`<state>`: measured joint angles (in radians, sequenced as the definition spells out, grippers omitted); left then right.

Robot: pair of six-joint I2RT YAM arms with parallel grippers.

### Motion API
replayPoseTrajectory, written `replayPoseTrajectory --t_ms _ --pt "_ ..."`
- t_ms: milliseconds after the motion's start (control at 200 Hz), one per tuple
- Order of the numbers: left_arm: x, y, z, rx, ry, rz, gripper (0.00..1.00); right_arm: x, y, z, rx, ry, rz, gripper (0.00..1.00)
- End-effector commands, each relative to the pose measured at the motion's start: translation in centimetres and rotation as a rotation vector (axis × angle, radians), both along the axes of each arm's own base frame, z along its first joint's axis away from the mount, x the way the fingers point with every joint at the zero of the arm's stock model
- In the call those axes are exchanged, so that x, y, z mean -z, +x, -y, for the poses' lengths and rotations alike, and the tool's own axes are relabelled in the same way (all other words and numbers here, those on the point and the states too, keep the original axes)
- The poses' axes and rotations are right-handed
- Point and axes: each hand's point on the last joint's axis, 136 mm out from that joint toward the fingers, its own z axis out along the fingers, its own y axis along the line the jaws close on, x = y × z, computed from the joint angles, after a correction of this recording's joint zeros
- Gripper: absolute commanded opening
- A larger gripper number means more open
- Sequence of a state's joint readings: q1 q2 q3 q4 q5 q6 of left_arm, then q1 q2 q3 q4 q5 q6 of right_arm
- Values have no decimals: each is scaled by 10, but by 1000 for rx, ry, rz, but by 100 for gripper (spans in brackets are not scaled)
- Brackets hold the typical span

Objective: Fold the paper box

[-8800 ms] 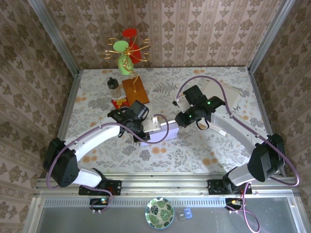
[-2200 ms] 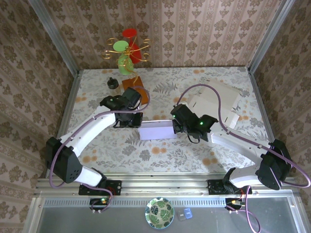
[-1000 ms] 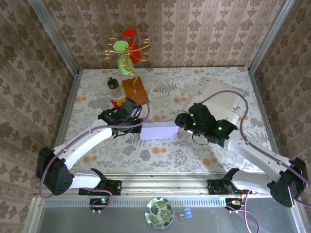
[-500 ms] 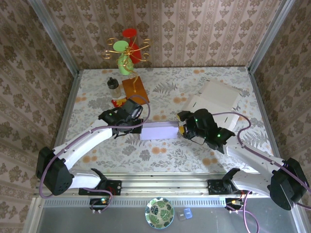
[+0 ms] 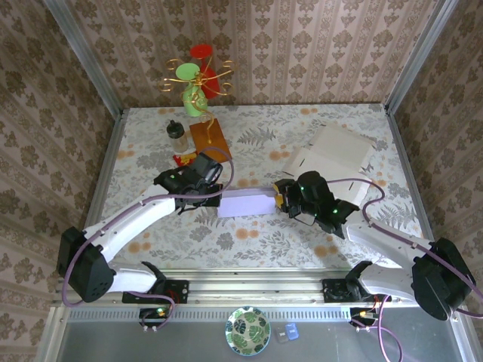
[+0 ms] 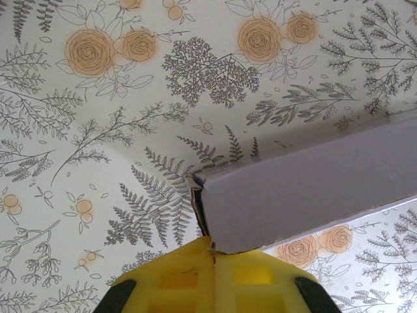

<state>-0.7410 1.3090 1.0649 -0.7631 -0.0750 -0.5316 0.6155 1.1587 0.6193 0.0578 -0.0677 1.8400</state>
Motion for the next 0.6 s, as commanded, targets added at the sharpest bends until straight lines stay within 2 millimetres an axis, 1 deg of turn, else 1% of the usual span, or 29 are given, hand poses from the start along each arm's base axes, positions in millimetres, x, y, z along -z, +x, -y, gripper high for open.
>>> replayPoseTrajectory --t_ms 0,105,200,270,445,595 --pt "10 -17 -3 1 21 -88 2 8 -1 1 -9 -21 -9 35" --pt "1 -20 -2 -20 -20 -86 11 16 -5 3 -15 -43 -30 32" --pt "-9 -22 -1 -51 -79 -89 22 23 -8 5 -20 -65 -48 30" --pt "-18 -24 0 -73 -128 -91 28 29 -10 7 -22 -75 -64 29" --pt "-39 -24 -2 -182 -266 -107 35 35 -12 8 -27 -94 -85 29" --pt "-43 -18 -12 -336 -396 -133 41 36 -14 9 -29 -102 -90 29"
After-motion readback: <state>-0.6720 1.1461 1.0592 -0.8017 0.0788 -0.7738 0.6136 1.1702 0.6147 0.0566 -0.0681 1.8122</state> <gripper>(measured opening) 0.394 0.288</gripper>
